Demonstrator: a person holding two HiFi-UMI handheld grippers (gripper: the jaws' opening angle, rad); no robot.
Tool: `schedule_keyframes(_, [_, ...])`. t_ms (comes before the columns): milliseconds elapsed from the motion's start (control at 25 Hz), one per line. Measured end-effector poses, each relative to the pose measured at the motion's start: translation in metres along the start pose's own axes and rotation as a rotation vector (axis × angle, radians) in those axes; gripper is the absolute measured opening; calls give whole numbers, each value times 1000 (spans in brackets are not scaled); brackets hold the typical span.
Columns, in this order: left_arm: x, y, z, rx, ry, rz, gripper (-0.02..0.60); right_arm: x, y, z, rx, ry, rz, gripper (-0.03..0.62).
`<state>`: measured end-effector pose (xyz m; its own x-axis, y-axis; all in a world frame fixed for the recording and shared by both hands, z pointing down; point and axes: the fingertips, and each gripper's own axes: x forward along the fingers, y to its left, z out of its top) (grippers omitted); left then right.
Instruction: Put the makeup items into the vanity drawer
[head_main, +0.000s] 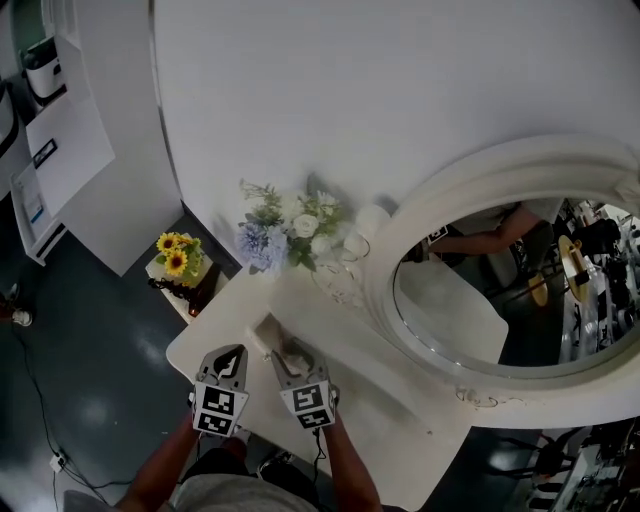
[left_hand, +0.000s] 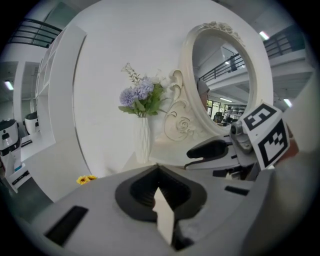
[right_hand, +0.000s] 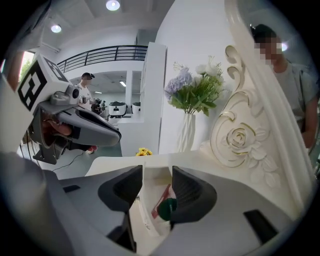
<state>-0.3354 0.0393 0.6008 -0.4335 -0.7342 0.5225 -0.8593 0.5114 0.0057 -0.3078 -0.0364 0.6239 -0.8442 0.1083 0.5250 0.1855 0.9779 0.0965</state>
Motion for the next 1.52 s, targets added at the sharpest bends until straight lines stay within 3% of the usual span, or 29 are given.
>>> schedule_keyframes(160, [1, -20, 24, 44, -42, -45, 0, -35, -21, 14, 72, -67, -75, 187])
schedule_keyframes(480, [1, -78, 71, 132, -116, -161, 0, -131, -78, 16, 207, -187, -307, 155])
schedule_keyframes(920, [0, -202, 108, 273, -182, -403, 0, -276, -113, -27, 316, -254, -663, 52])
schedule_keyframes(1200, [-8, -254, 108, 322, -194, -491, 0, -332, -114, -60, 373, -257, -783, 19])
schedule_keyframes(1520, [-10, -272, 104, 341, -190, -510, 0, -351, -112, -69, 373, -261, -810, 14])
